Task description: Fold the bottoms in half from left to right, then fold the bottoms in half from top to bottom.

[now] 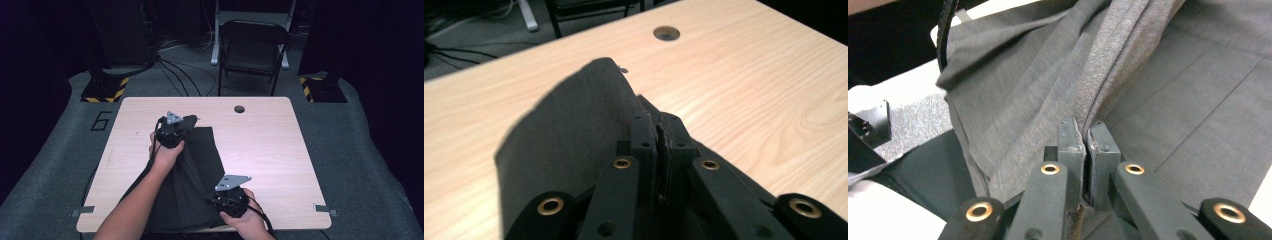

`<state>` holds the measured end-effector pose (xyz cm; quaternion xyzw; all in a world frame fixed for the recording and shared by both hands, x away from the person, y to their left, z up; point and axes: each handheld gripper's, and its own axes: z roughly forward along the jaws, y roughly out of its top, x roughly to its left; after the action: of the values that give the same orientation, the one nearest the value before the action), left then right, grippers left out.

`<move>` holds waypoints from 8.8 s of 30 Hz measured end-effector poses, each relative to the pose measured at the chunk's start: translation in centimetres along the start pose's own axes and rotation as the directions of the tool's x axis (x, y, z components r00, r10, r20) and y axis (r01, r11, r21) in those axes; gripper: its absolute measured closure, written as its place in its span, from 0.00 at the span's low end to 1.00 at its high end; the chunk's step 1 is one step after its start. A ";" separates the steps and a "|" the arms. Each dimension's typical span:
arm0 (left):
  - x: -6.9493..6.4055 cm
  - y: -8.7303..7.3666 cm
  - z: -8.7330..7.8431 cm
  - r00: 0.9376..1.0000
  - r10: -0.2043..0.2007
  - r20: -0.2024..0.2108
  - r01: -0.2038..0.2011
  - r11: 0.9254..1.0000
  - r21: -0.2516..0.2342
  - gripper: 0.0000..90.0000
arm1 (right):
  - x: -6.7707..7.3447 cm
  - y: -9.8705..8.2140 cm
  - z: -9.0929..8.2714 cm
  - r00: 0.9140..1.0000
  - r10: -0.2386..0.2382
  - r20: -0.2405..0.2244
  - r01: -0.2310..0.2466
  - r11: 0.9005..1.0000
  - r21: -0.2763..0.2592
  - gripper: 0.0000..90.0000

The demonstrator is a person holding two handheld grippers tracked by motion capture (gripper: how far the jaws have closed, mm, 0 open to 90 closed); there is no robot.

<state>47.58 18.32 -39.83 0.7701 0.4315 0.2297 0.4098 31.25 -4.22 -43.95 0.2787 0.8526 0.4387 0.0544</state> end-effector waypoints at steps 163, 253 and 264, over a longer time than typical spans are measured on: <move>-1.4 -17.5 -6.1 0.992 0.022 0.126 -0.046 0.980 0.194 0.55 | -11.2 -3.5 3.5 0.947 0.152 0.282 -0.203 0.966 0.160 0.98; 4.2 -7.5 3.5 0.991 -0.131 0.009 0.129 0.982 0.137 0.46 | -9.2 -3.8 4.3 0.981 0.087 0.174 -0.110 0.986 0.123 0.65; 4.0 -8.0 5.1 0.995 -0.103 -0.015 0.104 0.978 0.178 0.45 | -9.1 -3.8 4.3 0.981 0.078 0.178 -0.101 0.988 0.121 0.65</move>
<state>49.47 21.85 -49.36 0.7794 0.4913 0.1708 0.3493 38.71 -7.68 -50.94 0.3567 0.8578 0.3589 0.0899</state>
